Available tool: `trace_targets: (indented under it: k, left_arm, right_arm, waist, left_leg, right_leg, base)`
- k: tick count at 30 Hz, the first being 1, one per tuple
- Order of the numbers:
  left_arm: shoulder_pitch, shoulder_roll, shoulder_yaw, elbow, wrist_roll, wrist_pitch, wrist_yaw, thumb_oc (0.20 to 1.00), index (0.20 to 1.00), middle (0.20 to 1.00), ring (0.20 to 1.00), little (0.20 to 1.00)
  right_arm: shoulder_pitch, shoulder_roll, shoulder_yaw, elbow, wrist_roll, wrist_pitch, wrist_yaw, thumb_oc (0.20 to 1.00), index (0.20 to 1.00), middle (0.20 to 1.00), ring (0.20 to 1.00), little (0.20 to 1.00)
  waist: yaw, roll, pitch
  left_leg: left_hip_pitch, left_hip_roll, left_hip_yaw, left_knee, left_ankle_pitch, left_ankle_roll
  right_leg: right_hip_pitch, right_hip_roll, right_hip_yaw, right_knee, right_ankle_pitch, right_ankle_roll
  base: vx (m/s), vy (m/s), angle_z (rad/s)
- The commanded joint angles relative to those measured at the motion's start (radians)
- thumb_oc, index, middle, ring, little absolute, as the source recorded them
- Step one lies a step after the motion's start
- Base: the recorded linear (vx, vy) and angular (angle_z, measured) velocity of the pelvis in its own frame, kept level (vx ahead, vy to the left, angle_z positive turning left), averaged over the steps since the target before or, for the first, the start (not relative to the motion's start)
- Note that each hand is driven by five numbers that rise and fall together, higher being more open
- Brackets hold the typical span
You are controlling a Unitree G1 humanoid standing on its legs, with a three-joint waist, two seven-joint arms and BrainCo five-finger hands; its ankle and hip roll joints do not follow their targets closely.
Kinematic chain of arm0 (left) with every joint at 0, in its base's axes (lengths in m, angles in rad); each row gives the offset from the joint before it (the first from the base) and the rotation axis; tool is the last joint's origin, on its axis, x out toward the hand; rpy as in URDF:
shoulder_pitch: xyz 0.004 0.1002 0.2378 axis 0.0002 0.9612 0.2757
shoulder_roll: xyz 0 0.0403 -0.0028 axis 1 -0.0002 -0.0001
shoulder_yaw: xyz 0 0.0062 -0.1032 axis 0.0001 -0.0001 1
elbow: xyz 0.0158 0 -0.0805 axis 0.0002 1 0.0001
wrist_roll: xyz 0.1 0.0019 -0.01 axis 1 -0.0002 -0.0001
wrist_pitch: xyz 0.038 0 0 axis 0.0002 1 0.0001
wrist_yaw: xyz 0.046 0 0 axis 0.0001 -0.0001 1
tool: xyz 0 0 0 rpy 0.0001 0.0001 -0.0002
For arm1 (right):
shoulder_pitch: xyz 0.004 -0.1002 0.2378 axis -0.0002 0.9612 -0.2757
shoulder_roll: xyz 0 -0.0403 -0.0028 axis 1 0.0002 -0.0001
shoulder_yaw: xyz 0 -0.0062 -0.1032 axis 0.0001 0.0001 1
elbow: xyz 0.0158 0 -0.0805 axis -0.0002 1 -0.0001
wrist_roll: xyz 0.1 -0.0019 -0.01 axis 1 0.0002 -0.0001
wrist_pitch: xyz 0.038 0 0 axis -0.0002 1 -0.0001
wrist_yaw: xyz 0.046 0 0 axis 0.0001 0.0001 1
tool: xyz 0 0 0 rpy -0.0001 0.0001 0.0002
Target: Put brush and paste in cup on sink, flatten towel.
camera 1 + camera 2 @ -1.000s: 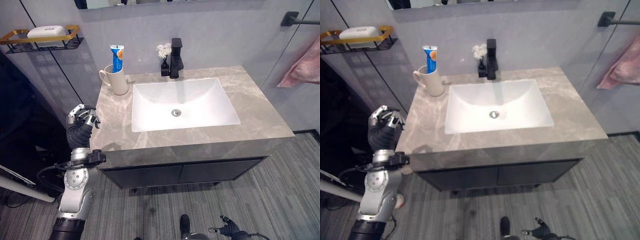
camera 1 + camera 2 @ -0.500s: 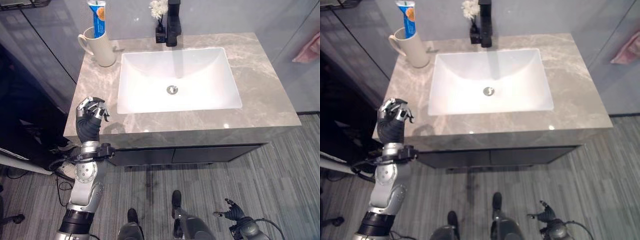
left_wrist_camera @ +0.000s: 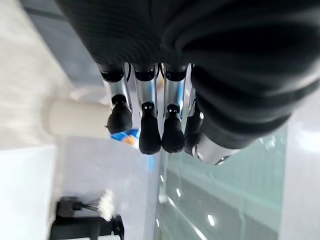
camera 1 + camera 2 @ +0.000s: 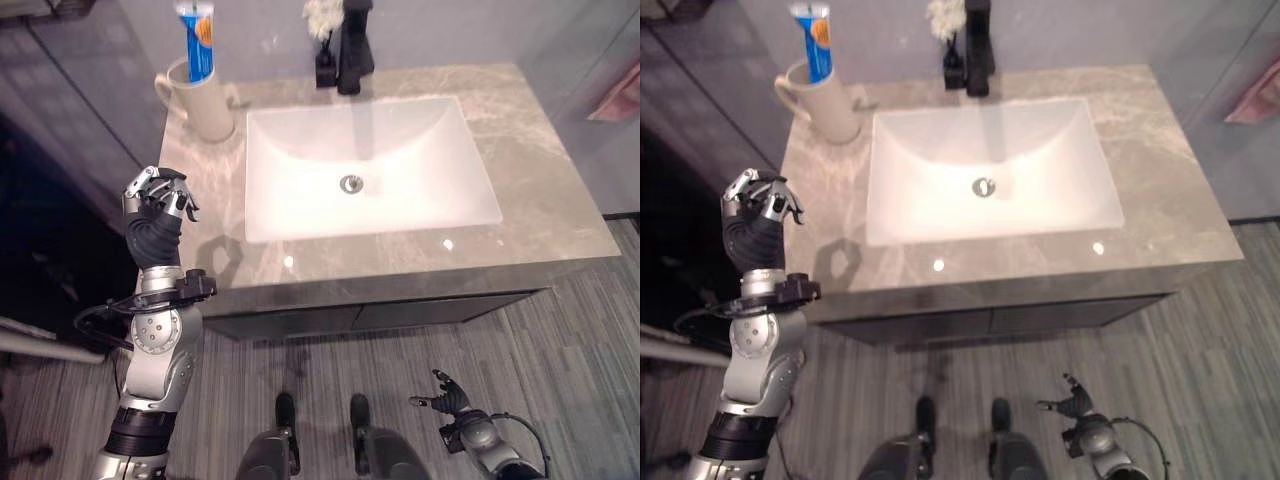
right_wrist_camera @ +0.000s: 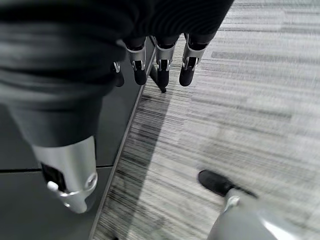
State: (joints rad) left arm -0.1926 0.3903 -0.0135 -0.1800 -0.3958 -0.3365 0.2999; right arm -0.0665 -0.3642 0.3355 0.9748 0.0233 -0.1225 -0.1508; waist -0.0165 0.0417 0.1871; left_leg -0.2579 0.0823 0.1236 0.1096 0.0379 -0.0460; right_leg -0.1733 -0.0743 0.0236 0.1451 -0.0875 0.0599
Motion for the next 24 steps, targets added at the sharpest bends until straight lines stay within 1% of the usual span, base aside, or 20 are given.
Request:
trace_targets:
  k: [1, 4, 6, 8, 10, 11, 12, 13, 14, 15, 16, 17, 18, 19, 21, 22, 23, 24]
  left_arm:
    - [0.065, 0.074, 0.054, -0.09, 0.039, -0.073, 0.012, 0.2, 0.2, 0.2, 0.2, 0.2]
    - [0.085, 0.095, 0.07, -0.1, 0.04, -0.076, 0.004, 0.2, 0.2, 0.2, 0.2, 0.2]
    - [0.093, 0.111, 0.075, -0.106, 0.044, -0.074, -0.006, 0.2, 0.2, 0.2, 0.2, 0.2]
    - [0.097, 0.123, 0.075, -0.109, 0.045, -0.07, -0.013, 0.2, 0.2, 0.2, 0.2, 0.2]
    - [0.096, 0.13, 0.072, -0.114, 0.034, -0.07, -0.024, 0.2, 0.2, 0.2, 0.2, 0.2]
    - [0.096, 0.137, 0.07, -0.112, 0.038, -0.068, -0.028, 0.2, 0.2, 0.2, 0.2, 0.2]
    - [0.095, 0.137, 0.071, -0.112, 0.038, -0.068, -0.028, 0.2, 0.2, 0.2, 0.2, 0.2]
    - [0.106, 0.142, 0.069, -0.119, 0.042, -0.062, -0.046, 0.2, 0.2, 0.2, 0.2, 0.2]
    - [0.102, 0.136, 0.066, -0.118, 0.033, -0.064, -0.054, 0.2, 0.2, 0.2, 0.2, 0.2]
    - [0.103, 0.131, 0.066, -0.12, 0.031, -0.062, -0.06, 0.2, 0.2, 0.2, 0.2, 0.2]
    - [0.112, 0.128, 0.07, -0.126, 0.027, -0.06, -0.066, 0.2, 0.2, 0.2, 0.2, 0.2]
    - [0.118, 0.125, 0.065, -0.127, 0.021, -0.06, -0.073, 0.2, 0.2, 0.2, 0.2, 0.2]
    - [0.117, 0.12, 0.056, -0.124, 0.011, -0.061, -0.075, 0.2, 0.2, 0.2, 0.2, 0.2]
    - [0.114, 0.119, 0.051, -0.119, 0.005, -0.062, -0.078, 0.2, 0.2, 0.2, 0.2, 0.2]
    - [0.113, 0.118, 0.038, -0.113, -0.003, -0.059, -0.086, 0.2, 0.2, 0.2, 0.2, 0.2]
    - [0.107, 0.115, 0.022, -0.107, -0.006, -0.056, -0.09, 0.2, 0.2, 0.2, 0.2, 0.2]
    - [0.105, 0.111, 0.008, -0.107, -0.013, -0.055, -0.095, 0.2, 0.2, 0.2, 0.2, 0.2]
    - [0.106, 0.11, -0.004, -0.104, -0.016, -0.053, -0.1, 0.2, 0.2, 0.2, 0.2, 0.2]
  right_arm:
    - [0.035, 0.022, 0.018, -0.029, -0.021, -0.015, 0.0, 1.0, 1.0, 1.0, 1.0, 1.0]
    - [0.039, 0.031, 0.008, -0.035, -0.022, -0.014, 0.006, 1.0, 1.0, 1.0, 1.0, 1.0]
    - [0.043, 0.034, -0.003, -0.05, -0.02, -0.016, 0.011, 1.0, 1.0, 1.0, 1.0, 1.0]
    - [0.046, 0.039, -0.011, -0.053, -0.014, -0.017, 0.012, 1.0, 1.0, 1.0, 1.0, 1.0]
    - [0.042, 0.042, -0.01, -0.068, -0.009, -0.017, 0.014, 1.0, 1.0, 1.0, 1.0, 1.0]
    - [0.038, 0.044, -0.01, -0.072, -0.005, -0.018, 0.014, 1.0, 1.0, 1.0, 1.0, 1.0]
    - [0.038, 0.044, -0.01, -0.072, -0.005, -0.018, 0.014, 1.0, 1.0, 1.0, 1.0, 1.0]
    - [0.041, 0.045, -0.01, -0.097, 0.008, -0.026, 0.02, 1.0, 1.0, 1.0, 1.0, 1.0]
    - [0.043, 0.041, -0.012, -0.104, 0.016, -0.032, 0.021, 1.0, 1.0, 1.0, 1.0, 1.0]
    - [0.042, 0.039, -0.012, -0.109, 0.017, -0.031, 0.019, 1.0, 1.0, 1.0, 1.0, 1.0]
    - [0.043, 0.038, -0.012, -0.122, 0.017, -0.031, 0.022, 1.0, 1.0, 1.0, 1.0, 1.0]
    - [0.044, 0.038, -0.012, -0.128, 0.017, -0.033, 0.023, 1.0, 1.0, 1.0, 1.0, 1.0]
    - [0.043, 0.037, -0.015, -0.131, 0.017, -0.034, 0.021, 1.0, 1.0, 1.0, 1.0, 1.0]
    - [0.041, 0.035, -0.016, -0.133, 0.018, -0.035, 0.021, 1.0, 1.0, 1.0, 1.0, 1.0]
    - [0.04, 0.028, -0.016, -0.143, 0.018, -0.036, 0.022, 1.0, 1.0, 1.0, 1.0, 1.0]
    - [0.037, 0.025, -0.016, -0.142, 0.016, -0.035, 0.02, 1.0, 1.0, 1.0, 1.0, 1.0]
    - [0.04, 0.021, -0.019, -0.151, 0.014, -0.033, 0.02, 1.0, 1.0, 1.0, 1.0, 1.0]
    - [0.047, 0.015, -0.022, -0.16, 0.011, -0.033, 0.021, 1.0, 1.0, 1.0, 1.0, 1.0]
  waist:
    - [-0.001, -0.068, -0.099]
    - [0.001, -0.074, -0.113]
    - [-0.002, -0.075, -0.124]
    - [-0.005, -0.069, -0.126]
    - [-0.01, -0.06, -0.113]
    - [-0.012, -0.051, -0.105]
    - [-0.012, -0.052, -0.103]
    - [-0.027, -0.038, -0.099]
    - [-0.039, -0.029, -0.096]
    - [-0.037, -0.024, -0.089]
    - [-0.04, -0.018, -0.086]
    - [-0.049, -0.013, -0.083]
    - [-0.06, -0.012, -0.075]
    - [-0.07, -0.018, -0.069]
    - [-0.076, -0.024, -0.058]
    - [-0.079, -0.03, -0.052]
    - [-0.083, -0.032, -0.05]
    - [-0.089, -0.041, -0.049]
  left_leg:
    - [-0.058, -0.055, 0.037, 0.099, -0.045, 0.012]
    - [-0.049, -0.074, 0.053, 0.097, -0.069, 0.032]
    - [-0.027, -0.095, 0.053, 0.085, -0.082, 0.046]
    - [0.008, -0.118, 0.047, 0.058, -0.086, 0.06]
    - [0.045, -0.134, 0.042, 0.024, -0.083, 0.073]
    - [0.061, -0.139, 0.042, 0.009, -0.082, 0.081]
    - [0.063, -0.14, 0.042, 0.007, -0.081, 0.082]
    - [0.1, -0.152, 0.02, -0.015, -0.086, 0.086]
    - [0.123, -0.153, 0.004, -0.03, -0.086, 0.087]
    - [0.144, -0.153, 0.009, -0.043, -0.088, 0.088]
    - [0.16, -0.148, 0.009, -0.052, -0.093, 0.084]
    - [0.174, -0.142, 0.002, -0.063, -0.096, 0.079]
    - [0.184, -0.143, -0.01, -0.061, -0.1, 0.076]
    - [0.195, -0.149, -0.022, -0.059, -0.104, 0.072]
    - [0.214, -0.149, -0.042, -0.052, -0.122, 0.063]
    - [0.22, -0.15, -0.059, -0.043, -0.132, 0.059]
    - [0.224, -0.152, -0.075, -0.027, -0.144, 0.056]
    - [0.23, -0.159, -0.088, -0.017, -0.154, 0.055]
  right_leg:
    - [0.174, -0.091, -0.026, -0.102, 0.038, 0.079]
    - [0.15, -0.116, -0.015, -0.068, 0.085, 0.102]
    - [0.137, -0.135, -0.009, -0.029, 0.125, 0.113]
    - [0.118, -0.146, -0.006, 0.033, 0.164, 0.111]
    - [0.07, -0.15, -0.012, 0.125, 0.219, 0.1]
    - [0.051, -0.14, -0.023, 0.167, 0.218, 0.091]
    - [0.049, -0.141, -0.022, 0.173, 0.215, 0.091]
    - [0.009, -0.076, 0.004, 0.227, 0.17, 0.077]
    - [-0.035, -0.025, 0.022, 0.242, 0.13, 0.063]
    - [-0.064, -0.038, -0.021, 0.227, 0.11, 0.057]
    - [-0.077, -0.056, -0.051, 0.196, 0.107, 0.056]
    - [-0.098, -0.058, -0.056, 0.157, 0.11, 0.058]
    - [-0.117, -0.055, -0.041, 0.121, 0.125, 0.065]
    - [-0.145, -0.058, -0.009, 0.06, 0.154, 0.079]
    - [-0.148, -0.082, 0.014, -0.019, 0.202, 0.098]
    - [-0.164, -0.098, 0.038, -0.051, 0.238, 0.11]
    - [-0.164, -0.108, 0.046, -0.062, 0.254, 0.117]
    - [-0.165, -0.102, 0.065, -0.05, 0.26, 0.121]
  base:
    - [0.11, 0.205, -0.3]
    - [0.09, 0.205, -0.18]
    - [0.11, 0.222, 0.0]
    - [0.09, 0.242, 0.1]
    - [0.05, 0.242, 0.04]
    - [0.01, 0.175, 0.02]
    - [0.09, 0.225, 0.06]
    - [0.14, 0.205, -0.06]
    - [0.19, 0.271, 0.05]
    - [0.15, 0.148, 0.12]
    - [0.14, 0.064, 0.22]
    - [0.13, -0.007, 0.1]
    - [0.15, -0.049, 0.01]
    - [0.18, -0.065, 0.16]
    - [0.18, -0.105, 0.42]
    - [0.15, -0.132, 0.56]
    - [0.14, -0.129, 0.61]
    - [0.13, -0.105, 0.64]
